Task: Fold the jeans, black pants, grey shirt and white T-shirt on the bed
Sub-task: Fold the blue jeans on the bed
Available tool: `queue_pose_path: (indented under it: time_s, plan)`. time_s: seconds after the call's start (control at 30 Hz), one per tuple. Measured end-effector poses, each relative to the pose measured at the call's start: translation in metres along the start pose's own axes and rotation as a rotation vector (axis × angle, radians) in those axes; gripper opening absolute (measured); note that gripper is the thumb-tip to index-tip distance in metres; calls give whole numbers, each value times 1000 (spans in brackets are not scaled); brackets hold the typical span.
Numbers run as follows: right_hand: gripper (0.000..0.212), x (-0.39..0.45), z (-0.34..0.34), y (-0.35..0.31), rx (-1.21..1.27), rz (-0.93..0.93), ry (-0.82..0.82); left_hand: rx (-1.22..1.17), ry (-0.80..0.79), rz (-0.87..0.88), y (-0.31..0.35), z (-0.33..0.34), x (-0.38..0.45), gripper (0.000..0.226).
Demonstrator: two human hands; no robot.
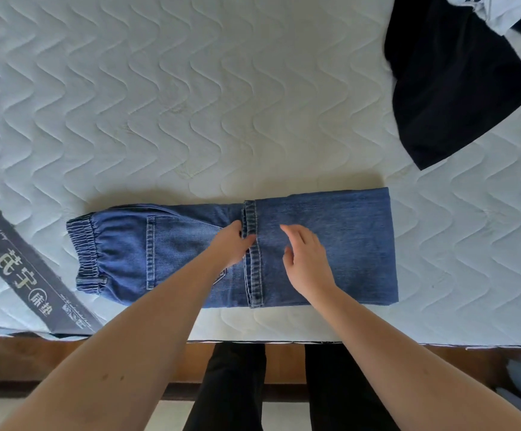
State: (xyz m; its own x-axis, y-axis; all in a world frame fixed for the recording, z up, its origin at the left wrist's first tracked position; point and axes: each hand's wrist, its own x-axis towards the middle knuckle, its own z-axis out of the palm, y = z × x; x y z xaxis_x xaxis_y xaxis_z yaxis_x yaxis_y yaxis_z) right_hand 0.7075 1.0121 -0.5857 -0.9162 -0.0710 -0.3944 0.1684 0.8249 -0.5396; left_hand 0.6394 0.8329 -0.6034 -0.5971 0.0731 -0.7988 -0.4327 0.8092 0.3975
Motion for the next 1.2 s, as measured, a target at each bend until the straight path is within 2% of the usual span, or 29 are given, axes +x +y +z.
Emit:
queue_pose_path:
  time_s: [0.13,0.27,0.33,0.47,0.67,0.73,0.83,0.9,1.03,1.2]
  plan:
    - [57,13,5,-3,-133,-39,-129,-18,141,42,-15,4,-2,24]
    - [69,23,7,-5,-164,-135,-176,-239,251,-130,-14,18,-6,36]
    - [77,32,6,-8,-166,-182,-181,-221,247,-163,-15,24,-6,43]
    - [79,51,8,-8,-310,-249,-226,-155,212,-154,-21,33,-7,25]
    - [78,71,3,-9,-443,-243,-372,-191,291,-213,-18,38,-16,28]
    - [73,72,0,-17,-441,-223,-361,-186,336,-193,-20,36,-23,28]
    - [61,67,-2,-26,-366,-222,-199,-142,404,-111,-34,27,-36,21]
    - [61,57,3,-29,-292,-232,-142,-102,448,-38,-51,14,-44,15]
    - [61,42,25,-39,-244,-259,-241,-10,533,108,-96,-15,-55,19]
    - [55,44,42,-51,-192,-164,-293,43,684,64,-142,-55,-59,25]
